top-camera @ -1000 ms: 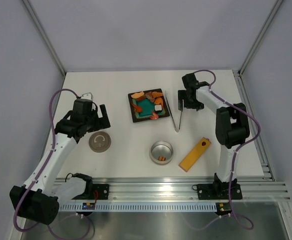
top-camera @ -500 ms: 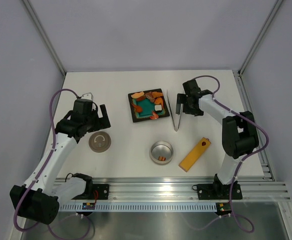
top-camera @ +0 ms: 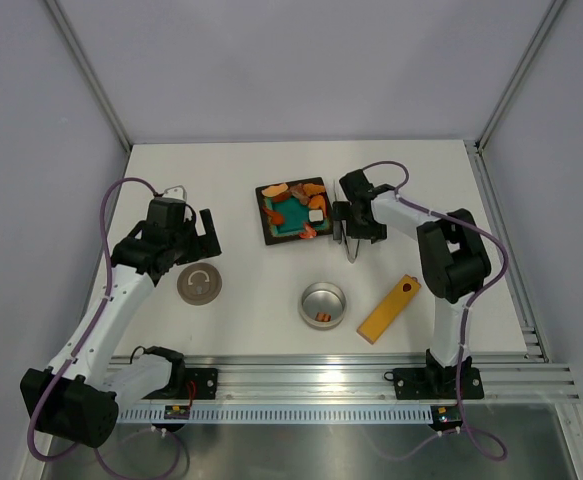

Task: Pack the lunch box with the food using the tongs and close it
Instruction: Pick up the clamp at the center of the board.

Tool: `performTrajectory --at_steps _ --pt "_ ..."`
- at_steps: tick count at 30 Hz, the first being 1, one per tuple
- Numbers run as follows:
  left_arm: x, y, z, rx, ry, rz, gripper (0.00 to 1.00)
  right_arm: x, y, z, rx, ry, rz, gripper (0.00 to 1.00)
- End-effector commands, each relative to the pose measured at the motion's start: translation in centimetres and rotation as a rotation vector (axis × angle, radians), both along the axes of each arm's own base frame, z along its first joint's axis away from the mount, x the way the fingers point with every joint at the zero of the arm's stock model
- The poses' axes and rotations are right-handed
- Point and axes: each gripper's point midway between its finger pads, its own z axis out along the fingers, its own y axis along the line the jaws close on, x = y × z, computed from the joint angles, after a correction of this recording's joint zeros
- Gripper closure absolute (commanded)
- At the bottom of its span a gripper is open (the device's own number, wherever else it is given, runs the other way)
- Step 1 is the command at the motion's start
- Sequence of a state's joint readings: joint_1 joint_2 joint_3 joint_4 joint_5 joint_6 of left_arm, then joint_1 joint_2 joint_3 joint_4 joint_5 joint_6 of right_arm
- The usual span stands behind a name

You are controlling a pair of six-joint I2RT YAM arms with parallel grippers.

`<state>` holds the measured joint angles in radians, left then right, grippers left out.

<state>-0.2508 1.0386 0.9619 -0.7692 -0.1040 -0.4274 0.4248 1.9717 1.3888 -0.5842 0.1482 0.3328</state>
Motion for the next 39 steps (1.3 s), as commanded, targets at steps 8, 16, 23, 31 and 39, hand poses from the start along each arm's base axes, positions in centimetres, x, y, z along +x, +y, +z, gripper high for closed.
performTrajectory --at_steps 8,16,23,31,39 --pt "0.4 -0.1 0.8 -0.005 -0.034 0.002 0.01 1.6 -3.7 0.5 -0.043 -0.021 -0.104 0.05" --pt "0.3 -0.1 0.8 -0.008 -0.036 0.002 0.01 3.2 -2.3 0.5 -0.002 -0.047 -0.001 0.03" --pt "0.1 0.0 1.0 -0.009 -0.042 0.009 0.01 5.2 -1.9 -0.5 -0.016 -0.051 -0.012 0.03" --pt "0.1 0.0 0.8 -0.011 -0.037 0.010 0.01 6.3 -2.5 -2.4 -0.049 -0.059 -0.110 0.10" --pt "-0.1 0.0 0.4 -0.010 -0.027 0.013 0.01 5.9 -2.7 -3.0 -0.036 -0.056 -0.193 0.23"
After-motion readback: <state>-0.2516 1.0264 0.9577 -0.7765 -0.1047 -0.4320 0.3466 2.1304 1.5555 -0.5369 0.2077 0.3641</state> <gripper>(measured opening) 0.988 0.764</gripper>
